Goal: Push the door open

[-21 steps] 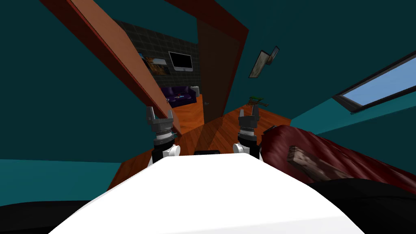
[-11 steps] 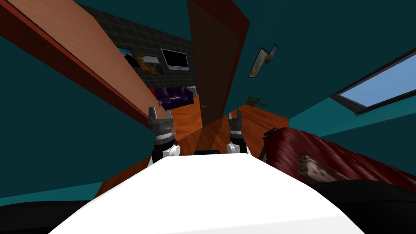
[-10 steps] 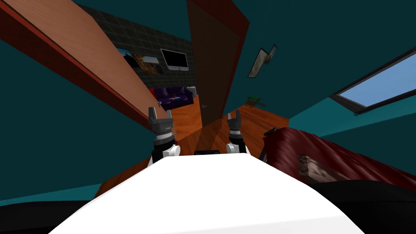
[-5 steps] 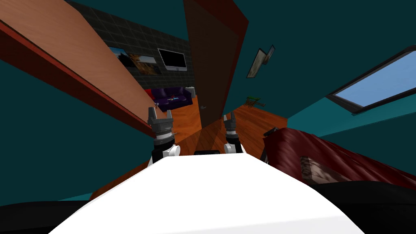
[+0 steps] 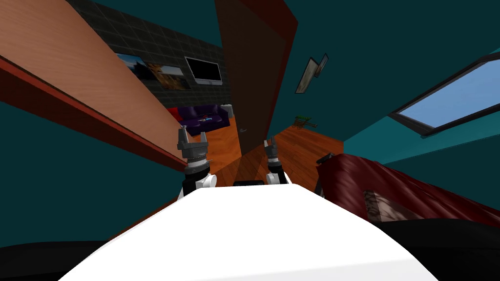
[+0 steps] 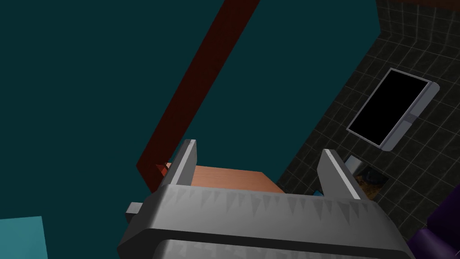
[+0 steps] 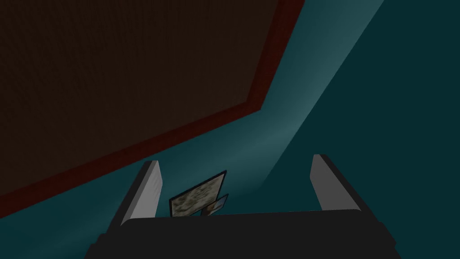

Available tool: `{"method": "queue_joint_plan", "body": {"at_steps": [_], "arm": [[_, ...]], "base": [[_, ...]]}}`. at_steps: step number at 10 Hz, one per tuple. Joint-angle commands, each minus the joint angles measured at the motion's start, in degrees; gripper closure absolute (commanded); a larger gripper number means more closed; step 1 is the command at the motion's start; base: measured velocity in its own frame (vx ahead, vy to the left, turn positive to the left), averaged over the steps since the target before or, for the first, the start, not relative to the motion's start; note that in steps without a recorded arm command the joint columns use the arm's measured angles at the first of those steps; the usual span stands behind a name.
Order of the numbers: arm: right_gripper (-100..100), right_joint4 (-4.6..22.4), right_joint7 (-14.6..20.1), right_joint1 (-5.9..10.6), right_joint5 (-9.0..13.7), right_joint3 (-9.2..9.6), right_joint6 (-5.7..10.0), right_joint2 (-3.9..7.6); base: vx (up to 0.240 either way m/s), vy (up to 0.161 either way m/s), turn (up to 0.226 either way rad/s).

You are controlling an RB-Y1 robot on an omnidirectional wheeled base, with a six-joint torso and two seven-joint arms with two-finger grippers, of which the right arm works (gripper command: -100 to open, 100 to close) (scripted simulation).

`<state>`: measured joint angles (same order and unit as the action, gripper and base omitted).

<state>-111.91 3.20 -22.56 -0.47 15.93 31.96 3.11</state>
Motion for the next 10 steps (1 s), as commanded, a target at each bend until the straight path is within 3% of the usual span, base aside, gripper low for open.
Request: {"method": "queue_joint_plan", "body": {"at_steps": [1,10], "arm": [[-100,1.94,0.21,0.74,0.06,0.91,0.49,0.52],[-100,13.13,0.94,5.12,-0.10,6.99,2.58,2.15]], "base": [[0.090,0.014,-0.041],[0.101,0.000,-0.052]]}}
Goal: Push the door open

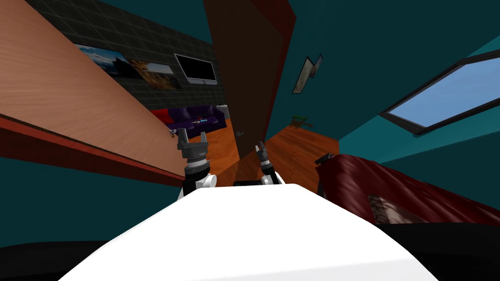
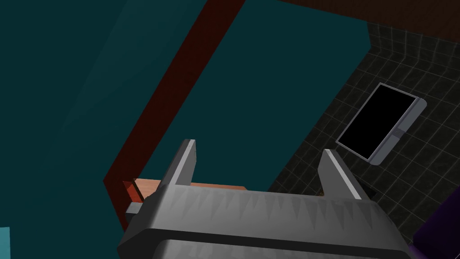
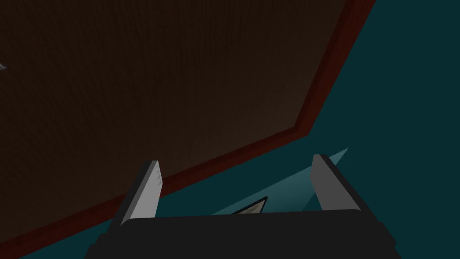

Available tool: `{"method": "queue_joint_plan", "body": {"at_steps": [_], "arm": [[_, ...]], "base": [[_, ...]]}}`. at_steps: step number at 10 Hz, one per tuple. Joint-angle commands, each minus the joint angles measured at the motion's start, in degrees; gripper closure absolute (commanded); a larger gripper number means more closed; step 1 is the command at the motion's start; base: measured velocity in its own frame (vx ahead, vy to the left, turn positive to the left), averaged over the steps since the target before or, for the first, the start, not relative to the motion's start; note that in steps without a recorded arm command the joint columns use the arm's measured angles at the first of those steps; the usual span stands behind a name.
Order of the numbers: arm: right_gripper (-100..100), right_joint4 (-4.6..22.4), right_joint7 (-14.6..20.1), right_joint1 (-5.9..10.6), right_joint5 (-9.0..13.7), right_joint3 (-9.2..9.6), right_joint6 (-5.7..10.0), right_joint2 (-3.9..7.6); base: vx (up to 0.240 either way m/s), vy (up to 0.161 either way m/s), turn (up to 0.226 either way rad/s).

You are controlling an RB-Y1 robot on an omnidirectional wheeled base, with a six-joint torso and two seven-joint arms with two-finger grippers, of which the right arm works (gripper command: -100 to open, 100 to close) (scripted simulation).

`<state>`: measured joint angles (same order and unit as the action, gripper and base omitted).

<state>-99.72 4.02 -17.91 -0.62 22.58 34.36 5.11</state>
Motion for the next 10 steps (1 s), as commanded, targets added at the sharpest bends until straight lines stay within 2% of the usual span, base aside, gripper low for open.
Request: {"method": "queue_joint_plan", "body": {"at_steps": [1,10], "arm": [[-100,2.23,0.21,0.98,0.02,1.04,0.42,0.31],[-100,13.76,0.96,5.49,-0.14,7.30,2.56,1.59]], "base": [[0.086,-0.003,-0.049],[0.102,0.008,-0.053]]}}
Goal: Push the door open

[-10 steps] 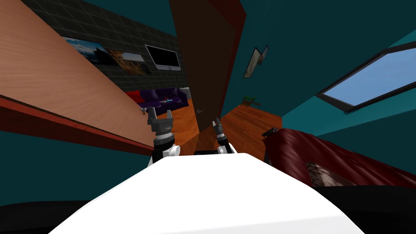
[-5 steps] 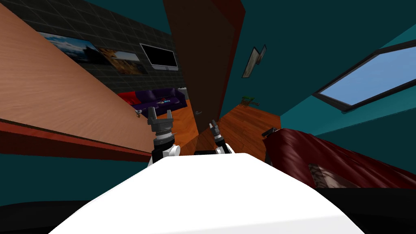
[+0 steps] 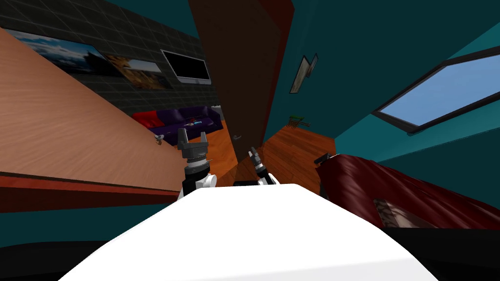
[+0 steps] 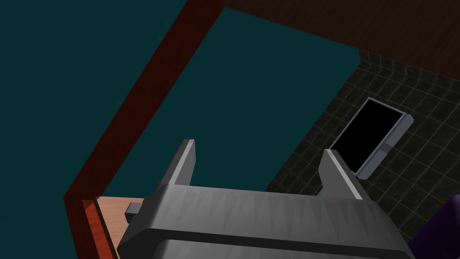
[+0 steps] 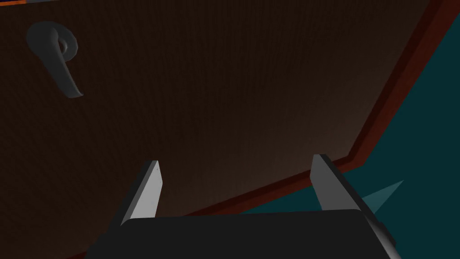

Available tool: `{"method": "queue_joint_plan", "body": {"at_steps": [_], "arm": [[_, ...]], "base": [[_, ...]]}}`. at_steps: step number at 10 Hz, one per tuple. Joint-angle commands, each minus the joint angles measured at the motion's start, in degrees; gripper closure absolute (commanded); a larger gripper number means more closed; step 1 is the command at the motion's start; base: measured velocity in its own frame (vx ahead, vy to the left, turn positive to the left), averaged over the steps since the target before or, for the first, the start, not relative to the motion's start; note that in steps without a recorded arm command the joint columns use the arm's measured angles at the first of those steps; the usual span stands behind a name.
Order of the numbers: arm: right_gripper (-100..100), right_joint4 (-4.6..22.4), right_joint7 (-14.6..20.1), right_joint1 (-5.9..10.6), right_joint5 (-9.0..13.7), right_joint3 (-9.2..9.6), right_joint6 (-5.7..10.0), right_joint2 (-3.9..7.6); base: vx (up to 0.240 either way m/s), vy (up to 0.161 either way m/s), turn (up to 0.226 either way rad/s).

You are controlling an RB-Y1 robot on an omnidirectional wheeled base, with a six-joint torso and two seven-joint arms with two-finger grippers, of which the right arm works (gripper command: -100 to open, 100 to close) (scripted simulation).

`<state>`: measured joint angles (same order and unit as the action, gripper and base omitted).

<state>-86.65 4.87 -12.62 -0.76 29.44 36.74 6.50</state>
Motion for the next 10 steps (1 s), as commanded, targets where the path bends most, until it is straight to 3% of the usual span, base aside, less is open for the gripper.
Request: {"method": "queue_joint_plan", "body": {"at_steps": [1,10], "arm": [[-100,1.94,0.19,0.69,-0.01,1.12,0.41,0.32],[-100,13.92,0.97,5.37,-0.18,7.62,2.64,1.34]], "base": [[0.106,0.018,-0.050],[0.111,0.015,-0.054]]}}
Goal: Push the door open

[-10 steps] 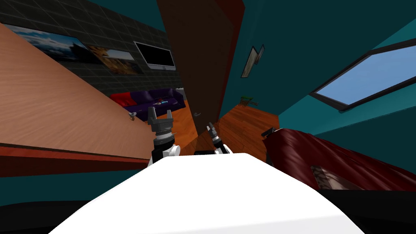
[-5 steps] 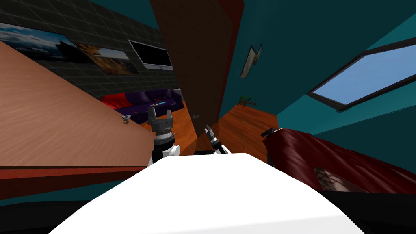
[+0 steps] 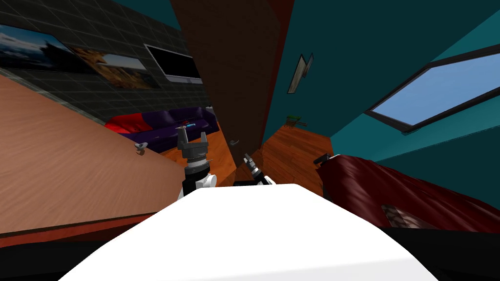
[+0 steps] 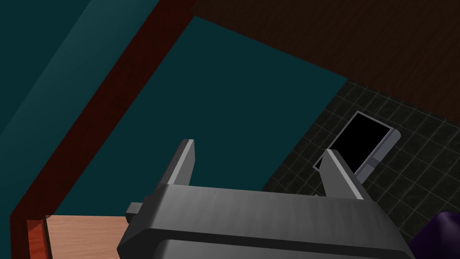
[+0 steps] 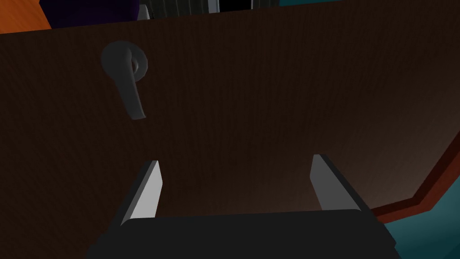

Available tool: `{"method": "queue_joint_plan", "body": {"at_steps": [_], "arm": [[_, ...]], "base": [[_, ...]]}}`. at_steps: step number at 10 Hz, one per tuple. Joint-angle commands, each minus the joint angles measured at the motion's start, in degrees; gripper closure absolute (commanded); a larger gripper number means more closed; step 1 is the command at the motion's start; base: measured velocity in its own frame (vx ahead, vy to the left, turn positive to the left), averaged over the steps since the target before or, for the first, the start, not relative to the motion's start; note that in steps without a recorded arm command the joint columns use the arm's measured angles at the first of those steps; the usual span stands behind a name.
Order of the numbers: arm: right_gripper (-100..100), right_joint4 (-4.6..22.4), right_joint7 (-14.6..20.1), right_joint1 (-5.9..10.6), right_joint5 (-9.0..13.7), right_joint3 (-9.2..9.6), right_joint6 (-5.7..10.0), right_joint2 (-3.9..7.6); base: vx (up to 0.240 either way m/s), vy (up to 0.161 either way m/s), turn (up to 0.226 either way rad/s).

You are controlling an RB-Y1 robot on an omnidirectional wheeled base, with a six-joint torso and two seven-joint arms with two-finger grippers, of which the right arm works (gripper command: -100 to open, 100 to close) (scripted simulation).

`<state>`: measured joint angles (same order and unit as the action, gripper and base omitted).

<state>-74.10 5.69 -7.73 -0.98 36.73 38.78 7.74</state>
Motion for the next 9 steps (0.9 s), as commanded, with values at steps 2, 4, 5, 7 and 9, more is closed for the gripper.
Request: {"method": "queue_joint_plan", "body": {"at_steps": [2,4,5,7,9], "arm": [[-100,3.49,0.29,1.31,0.01,1.48,1.00,0.25],[-100,5.61,0.43,2.14,-0.02,2.63,1.40,0.40],[-100,6.67,0.50,2.55,-0.03,3.21,1.59,0.48],[-100,9.44,0.68,3.64,-0.07,4.71,2.11,0.65],[-100,12.15,0.86,4.70,-0.11,6.18,2.61,0.82]], "base": [[0.090,0.014,-0.044],[0.096,0.018,-0.045],[0.095,0.011,-0.036],[0.130,0.029,-0.061],[0.155,0.026,-0.056]]}}
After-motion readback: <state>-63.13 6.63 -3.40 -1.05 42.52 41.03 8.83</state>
